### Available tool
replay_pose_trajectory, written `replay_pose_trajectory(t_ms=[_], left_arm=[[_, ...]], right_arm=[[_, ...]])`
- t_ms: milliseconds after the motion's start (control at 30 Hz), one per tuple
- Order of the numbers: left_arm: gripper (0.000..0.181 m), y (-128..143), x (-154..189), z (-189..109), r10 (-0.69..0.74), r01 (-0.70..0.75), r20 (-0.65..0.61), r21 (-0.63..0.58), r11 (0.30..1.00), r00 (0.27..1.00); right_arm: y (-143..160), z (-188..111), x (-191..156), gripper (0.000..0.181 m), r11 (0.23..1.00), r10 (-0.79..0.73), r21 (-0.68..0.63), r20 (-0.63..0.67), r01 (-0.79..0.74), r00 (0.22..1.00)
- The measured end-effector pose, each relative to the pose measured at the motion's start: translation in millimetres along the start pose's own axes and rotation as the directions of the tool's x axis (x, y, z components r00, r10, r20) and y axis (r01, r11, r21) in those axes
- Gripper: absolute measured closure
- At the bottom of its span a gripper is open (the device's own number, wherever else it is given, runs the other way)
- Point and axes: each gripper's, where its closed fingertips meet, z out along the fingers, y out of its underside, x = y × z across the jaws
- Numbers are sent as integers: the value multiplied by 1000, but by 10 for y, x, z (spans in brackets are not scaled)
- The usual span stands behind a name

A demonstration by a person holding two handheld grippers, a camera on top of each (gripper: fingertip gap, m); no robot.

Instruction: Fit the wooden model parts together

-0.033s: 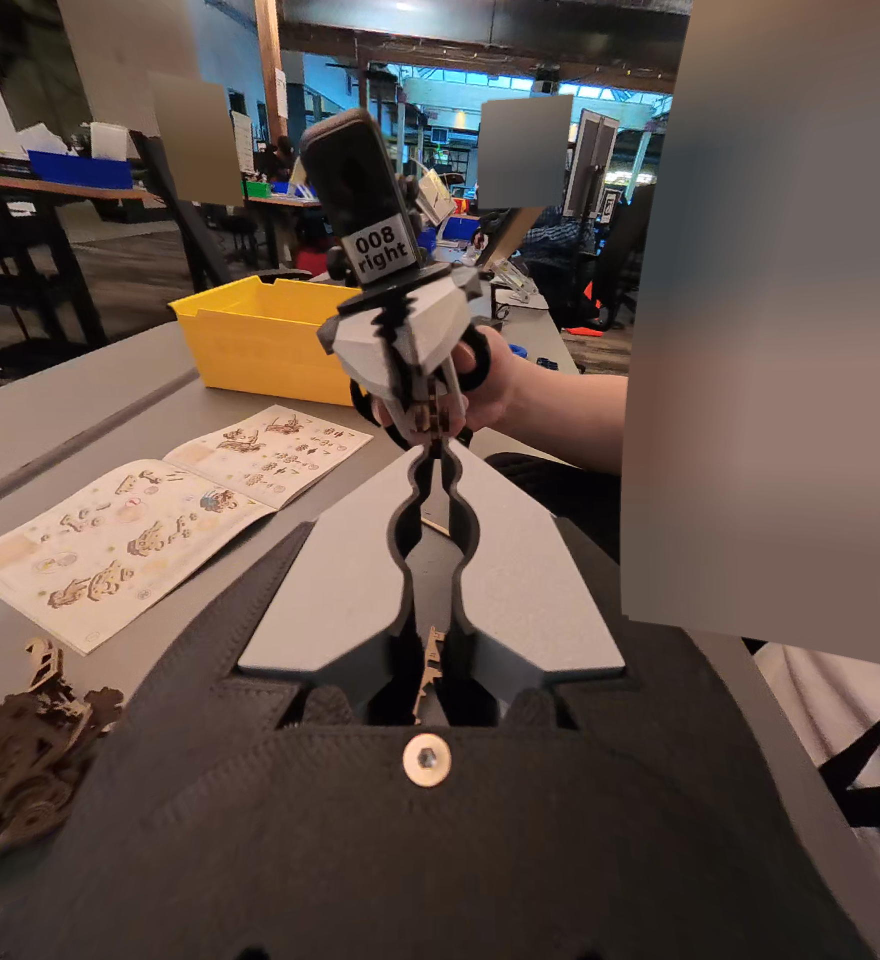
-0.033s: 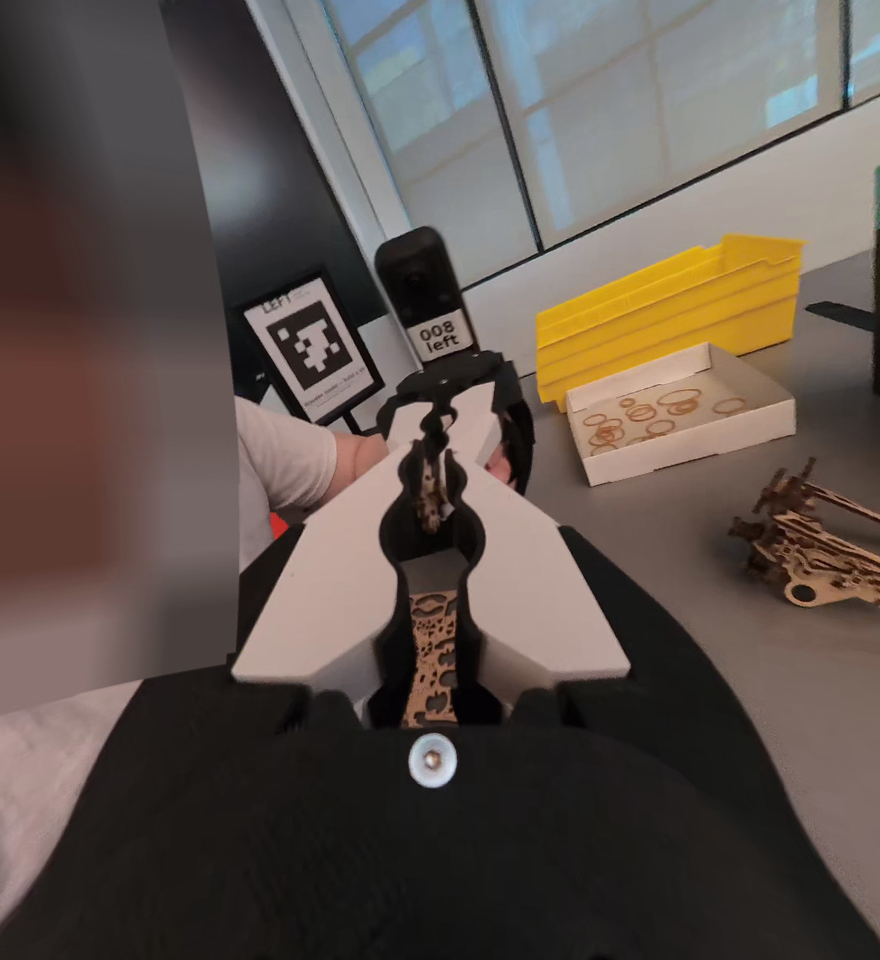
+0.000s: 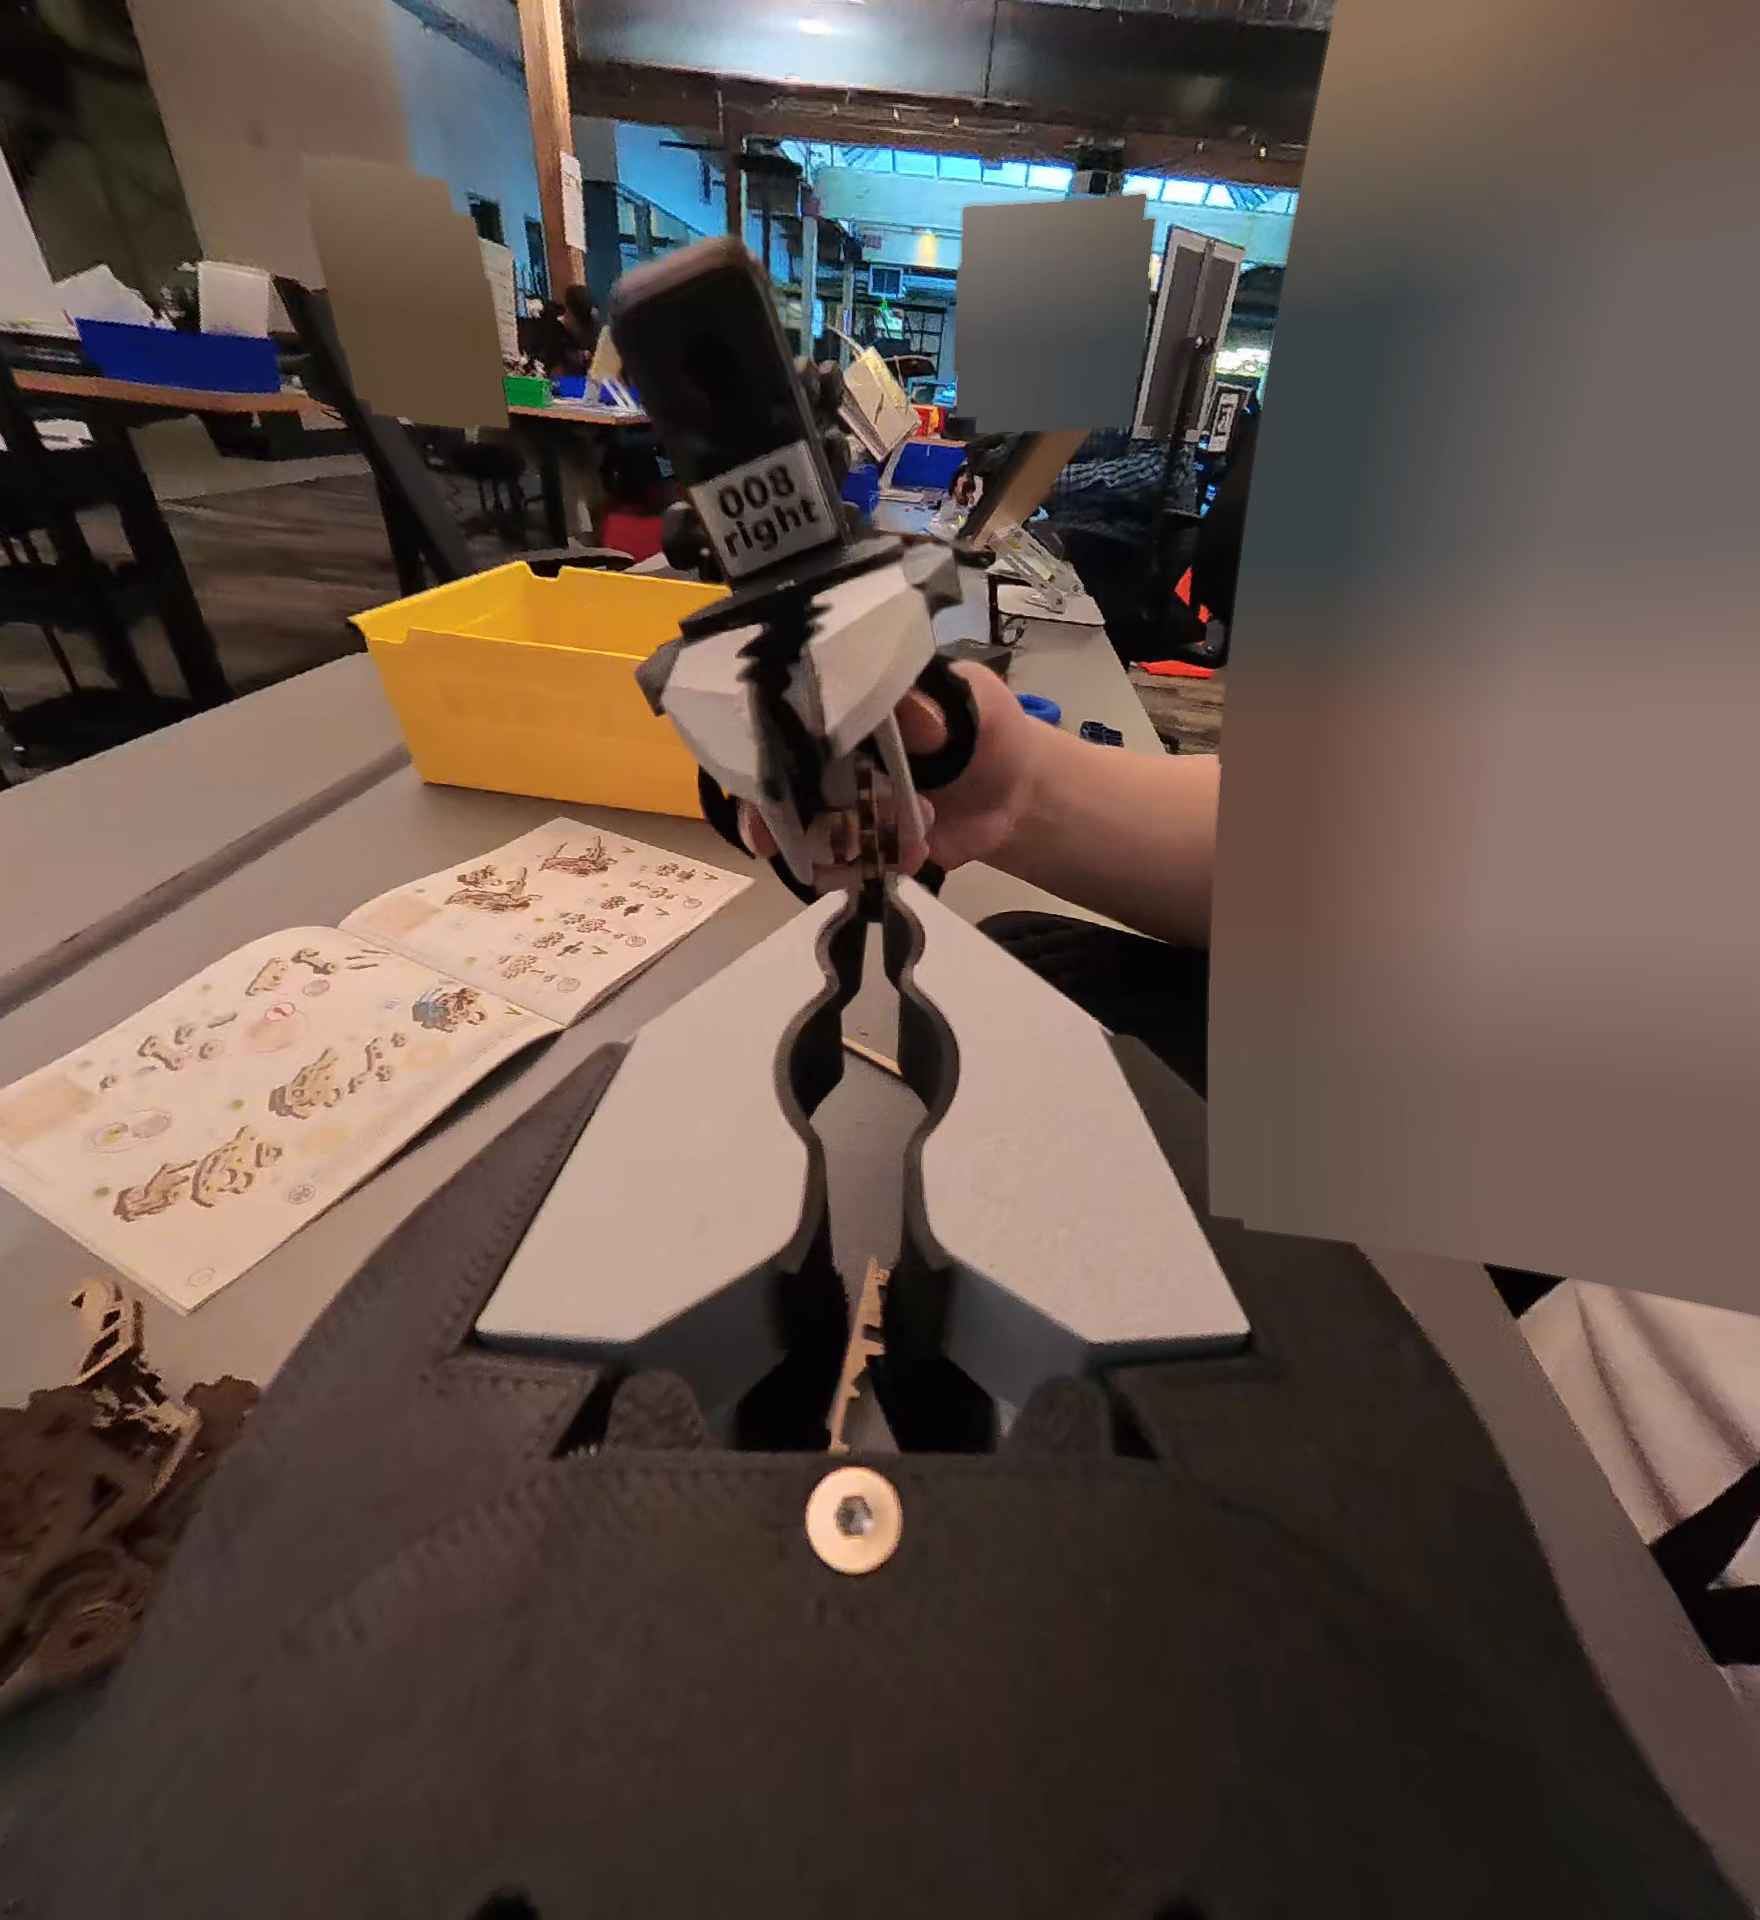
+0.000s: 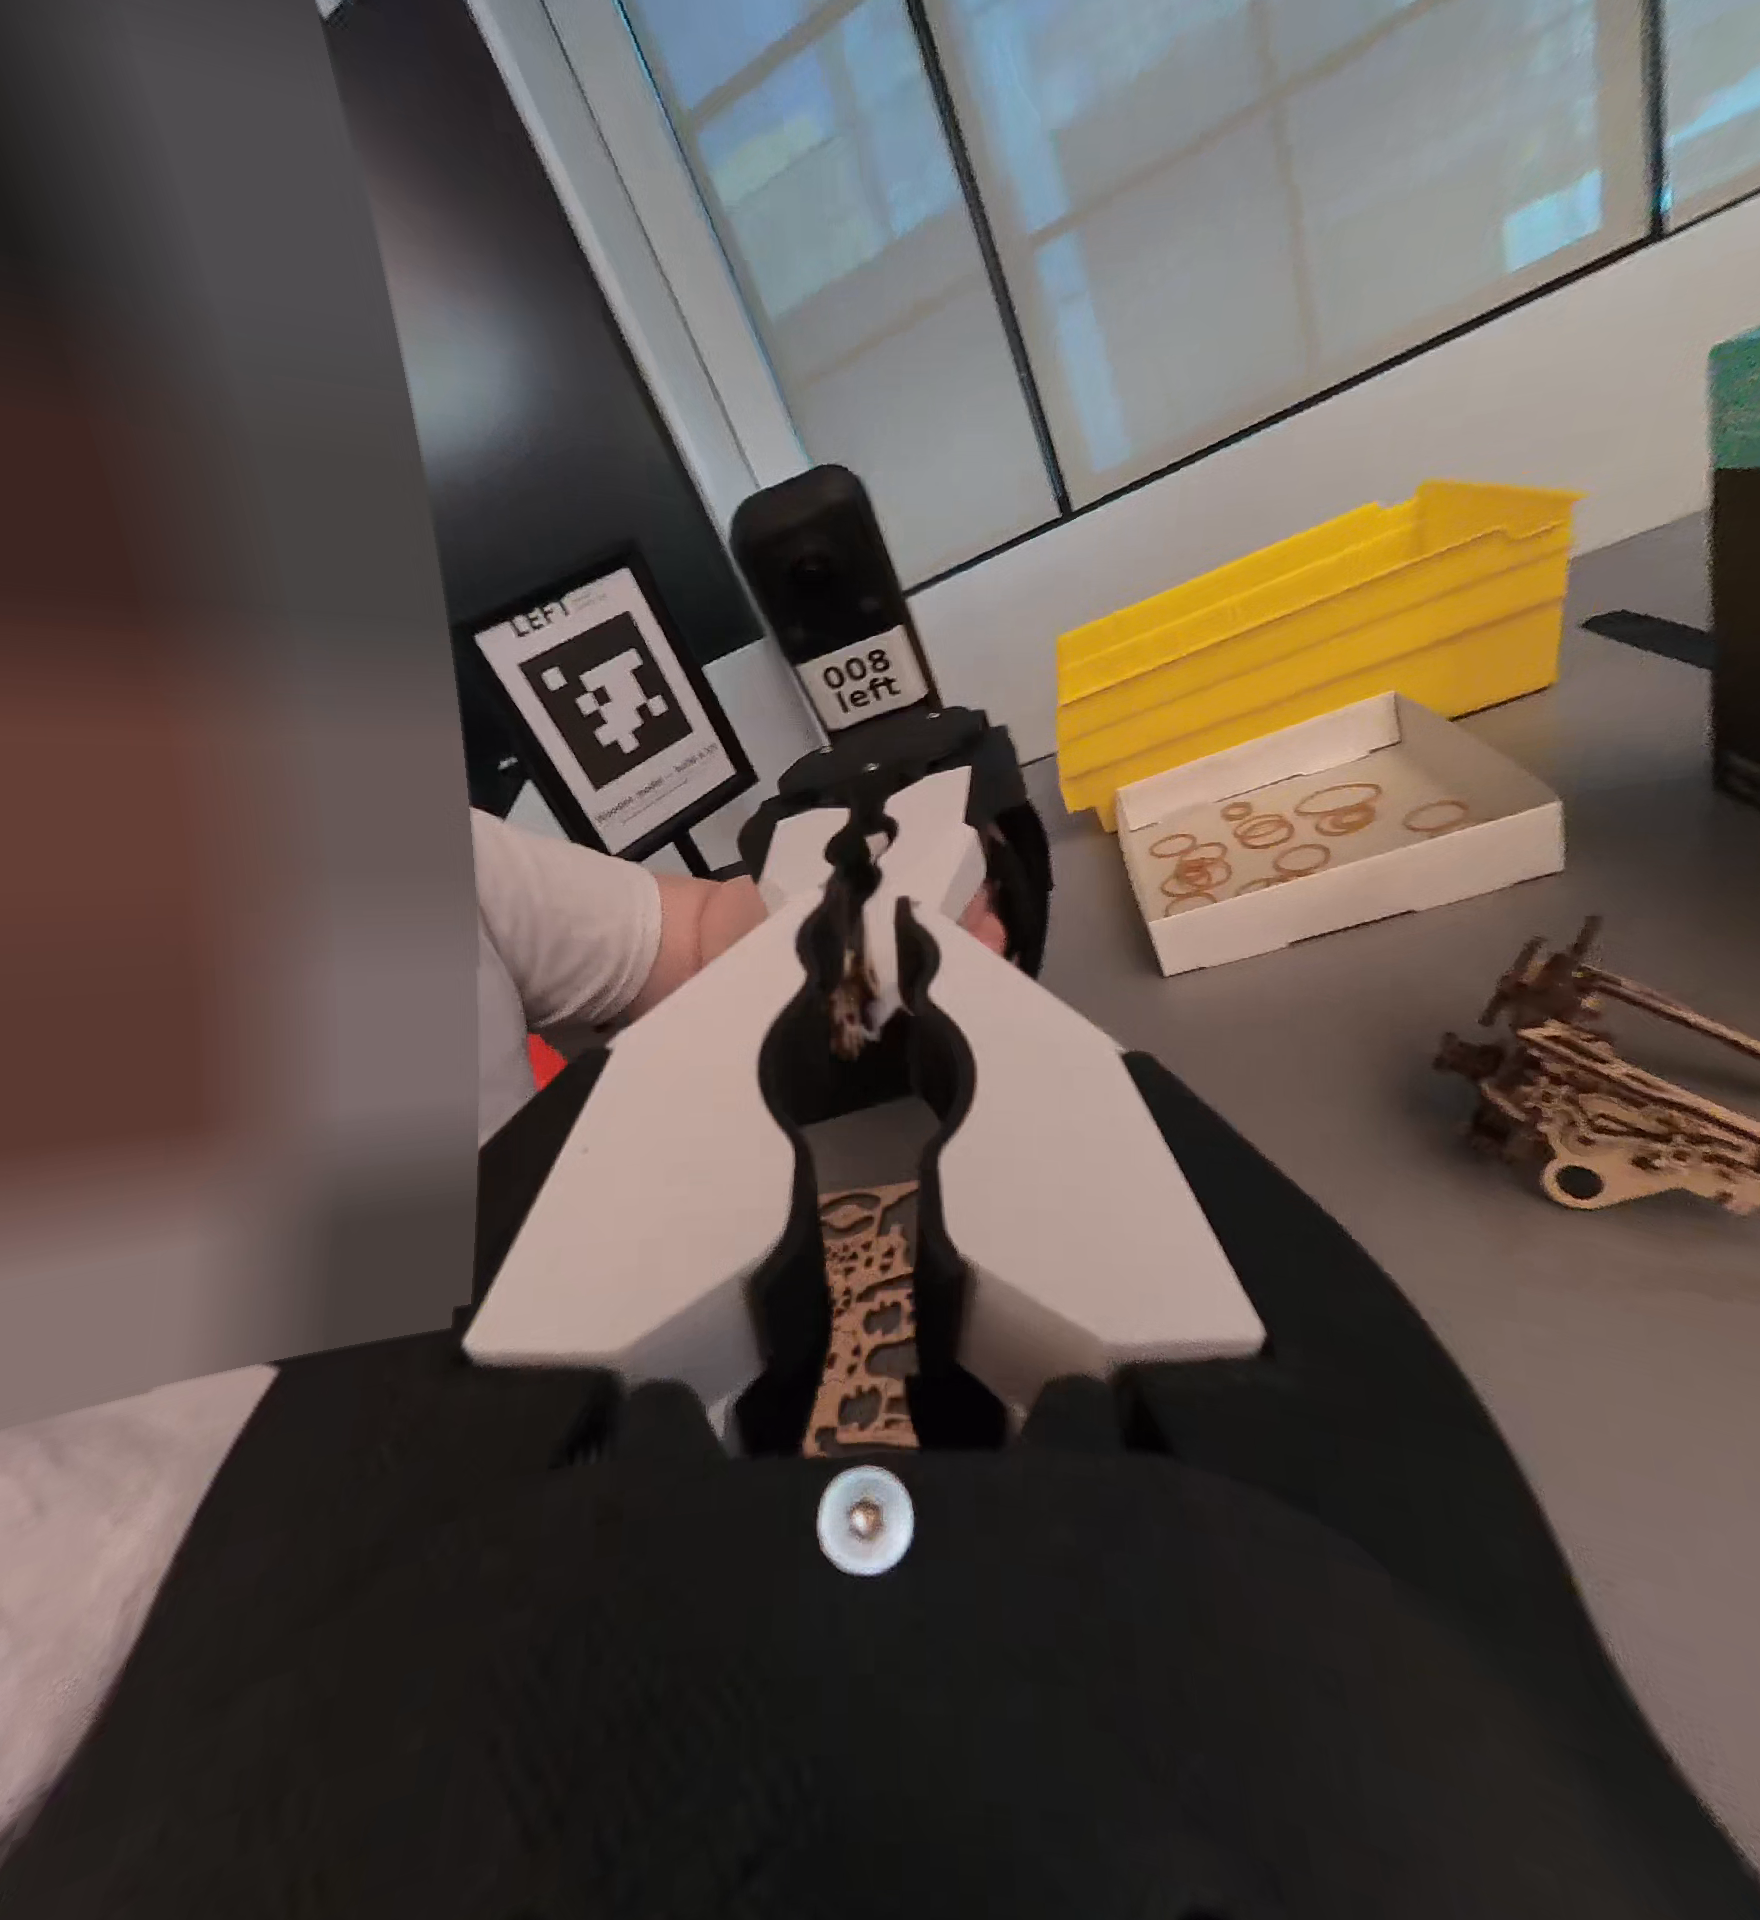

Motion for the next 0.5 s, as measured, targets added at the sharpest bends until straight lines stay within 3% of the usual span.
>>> replay_pose_trajectory(t_ms=[100,267,367,500], left_arm=[[181,-41,-62,-43,32,-33,38,13,999,999],[181,-73,-117,-79,76,-78,80,28,997,994],[181,-91,-80,-78,123,-126,80,27,992,989],[181,-93,-22,-58,171,-173,76,26,984,982]], right_arm=[[-13,-50,94,162,991,-132,-12,-88,131,987],[58,-52,-62,146,943,-320,-109,-50,313,946],[108,-20,-37,148,908,-400,-176,-93,381,912],[82,-2,-76,167,907,-406,-166,-98,387,909]])
